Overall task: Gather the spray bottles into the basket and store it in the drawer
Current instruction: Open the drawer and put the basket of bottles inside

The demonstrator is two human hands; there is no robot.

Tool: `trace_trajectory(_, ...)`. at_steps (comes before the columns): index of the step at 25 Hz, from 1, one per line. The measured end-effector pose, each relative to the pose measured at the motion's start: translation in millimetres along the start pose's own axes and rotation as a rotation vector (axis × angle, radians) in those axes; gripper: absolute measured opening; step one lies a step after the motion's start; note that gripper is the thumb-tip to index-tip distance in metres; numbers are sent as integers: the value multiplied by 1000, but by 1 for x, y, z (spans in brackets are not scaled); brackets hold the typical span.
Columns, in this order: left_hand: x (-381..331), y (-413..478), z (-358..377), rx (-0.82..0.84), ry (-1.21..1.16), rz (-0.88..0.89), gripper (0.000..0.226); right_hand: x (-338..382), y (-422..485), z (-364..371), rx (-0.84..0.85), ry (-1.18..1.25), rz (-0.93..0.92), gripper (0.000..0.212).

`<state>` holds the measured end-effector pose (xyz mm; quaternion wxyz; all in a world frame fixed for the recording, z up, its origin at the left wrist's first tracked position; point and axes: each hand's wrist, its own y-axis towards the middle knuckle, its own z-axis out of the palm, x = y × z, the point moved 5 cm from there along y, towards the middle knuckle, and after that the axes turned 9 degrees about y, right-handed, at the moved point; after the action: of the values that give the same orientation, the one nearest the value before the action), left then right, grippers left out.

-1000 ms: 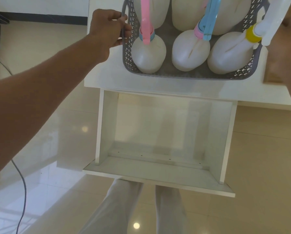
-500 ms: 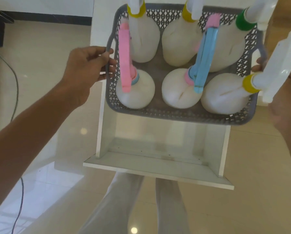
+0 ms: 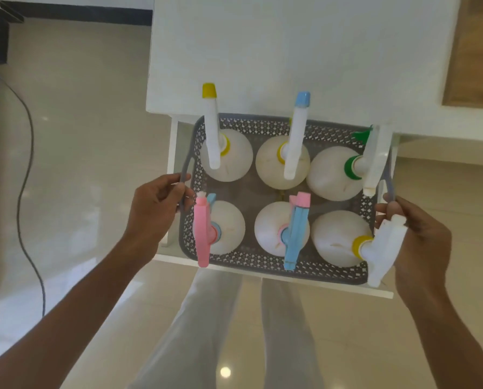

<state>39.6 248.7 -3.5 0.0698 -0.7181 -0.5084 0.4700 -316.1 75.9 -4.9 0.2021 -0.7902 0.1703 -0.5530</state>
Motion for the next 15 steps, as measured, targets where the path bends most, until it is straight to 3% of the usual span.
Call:
trace_trajectory(9, 80, 32, 57, -5, 153, -70, 24, -97, 30, 26, -54, 14, 104, 40)
trace_trajectory(15, 119, 87, 94, 23, 171, -139, 32, -147, 72, 57, -41, -81, 117, 23)
